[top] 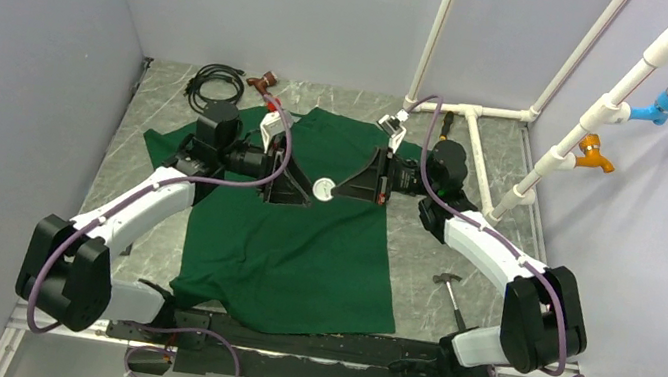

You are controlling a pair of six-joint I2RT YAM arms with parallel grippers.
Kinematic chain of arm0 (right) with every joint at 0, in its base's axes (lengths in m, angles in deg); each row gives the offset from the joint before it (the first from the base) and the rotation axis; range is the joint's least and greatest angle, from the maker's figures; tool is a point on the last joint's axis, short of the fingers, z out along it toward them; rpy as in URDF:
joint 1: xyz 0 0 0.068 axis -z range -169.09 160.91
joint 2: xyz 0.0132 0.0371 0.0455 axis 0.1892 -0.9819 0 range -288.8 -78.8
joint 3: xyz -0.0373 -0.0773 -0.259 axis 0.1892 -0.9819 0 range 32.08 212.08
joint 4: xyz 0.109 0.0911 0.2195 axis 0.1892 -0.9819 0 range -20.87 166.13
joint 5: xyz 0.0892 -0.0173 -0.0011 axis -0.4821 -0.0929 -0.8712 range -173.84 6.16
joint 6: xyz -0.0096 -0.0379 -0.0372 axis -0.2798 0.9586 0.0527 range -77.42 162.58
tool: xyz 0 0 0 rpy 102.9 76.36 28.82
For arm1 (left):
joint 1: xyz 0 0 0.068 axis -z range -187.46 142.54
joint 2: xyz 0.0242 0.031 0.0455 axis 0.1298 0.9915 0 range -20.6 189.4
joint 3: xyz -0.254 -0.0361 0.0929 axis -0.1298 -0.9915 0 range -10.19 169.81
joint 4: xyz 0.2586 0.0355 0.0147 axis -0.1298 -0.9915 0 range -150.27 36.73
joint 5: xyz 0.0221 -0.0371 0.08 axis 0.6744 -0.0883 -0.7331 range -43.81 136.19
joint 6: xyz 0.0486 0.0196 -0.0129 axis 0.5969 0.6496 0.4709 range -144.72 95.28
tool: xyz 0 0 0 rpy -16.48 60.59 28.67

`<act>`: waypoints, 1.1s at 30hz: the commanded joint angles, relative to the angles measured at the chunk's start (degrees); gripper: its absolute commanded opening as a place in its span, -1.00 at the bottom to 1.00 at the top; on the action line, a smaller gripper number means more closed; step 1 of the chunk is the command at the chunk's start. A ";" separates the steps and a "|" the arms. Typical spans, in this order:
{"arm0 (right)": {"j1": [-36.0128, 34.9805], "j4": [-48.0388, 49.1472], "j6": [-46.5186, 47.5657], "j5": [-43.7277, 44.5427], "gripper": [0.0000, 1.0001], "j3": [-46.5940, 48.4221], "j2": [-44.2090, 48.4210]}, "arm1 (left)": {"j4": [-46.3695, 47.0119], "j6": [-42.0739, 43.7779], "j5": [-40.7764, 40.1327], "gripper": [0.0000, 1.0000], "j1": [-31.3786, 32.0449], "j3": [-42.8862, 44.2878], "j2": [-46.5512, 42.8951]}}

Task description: Remove the brooch from the garment

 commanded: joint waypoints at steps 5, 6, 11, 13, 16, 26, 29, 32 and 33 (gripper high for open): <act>-0.68 3.16 1.16 -1.31 -1.00 -0.34 1.06 | 7.65 -5.34 1.79 -0.07 0.32 1.40 0.79; -0.77 3.05 1.32 -1.36 -1.00 -0.31 1.00 | 8.10 -5.83 1.65 -0.07 0.36 1.40 0.87; -1.03 2.64 1.91 -1.76 -1.00 -0.13 0.89 | 9.98 -7.68 1.43 -0.17 0.67 1.47 1.60; -1.08 1.98 2.35 -1.83 -1.00 -0.06 0.89 | 10.22 -7.80 1.48 -0.29 0.76 1.66 1.75; -1.21 0.90 3.23 -1.92 -1.00 0.01 1.11 | 11.15 -8.55 1.76 -0.46 0.85 1.26 1.68; -1.14 -3.23 6.57 -2.13 -0.72 1.08 1.30 | 14.19 -11.15 2.62 -1.00 0.85 -0.28 1.23; -0.73 -5.68 9.31 -3.21 -0.07 2.46 1.25 | 12.34 -9.77 2.85 -1.00 0.85 -0.28 1.06; -0.34 -6.96 11.51 -4.01 0.09 3.28 1.25 | 7.35 -6.89 3.28 -1.00 0.68 0.74 0.95; -0.38 -7.72 12.26 -4.03 0.12 3.56 1.32 | 7.18 -6.62 3.30 -1.00 0.67 0.64 0.71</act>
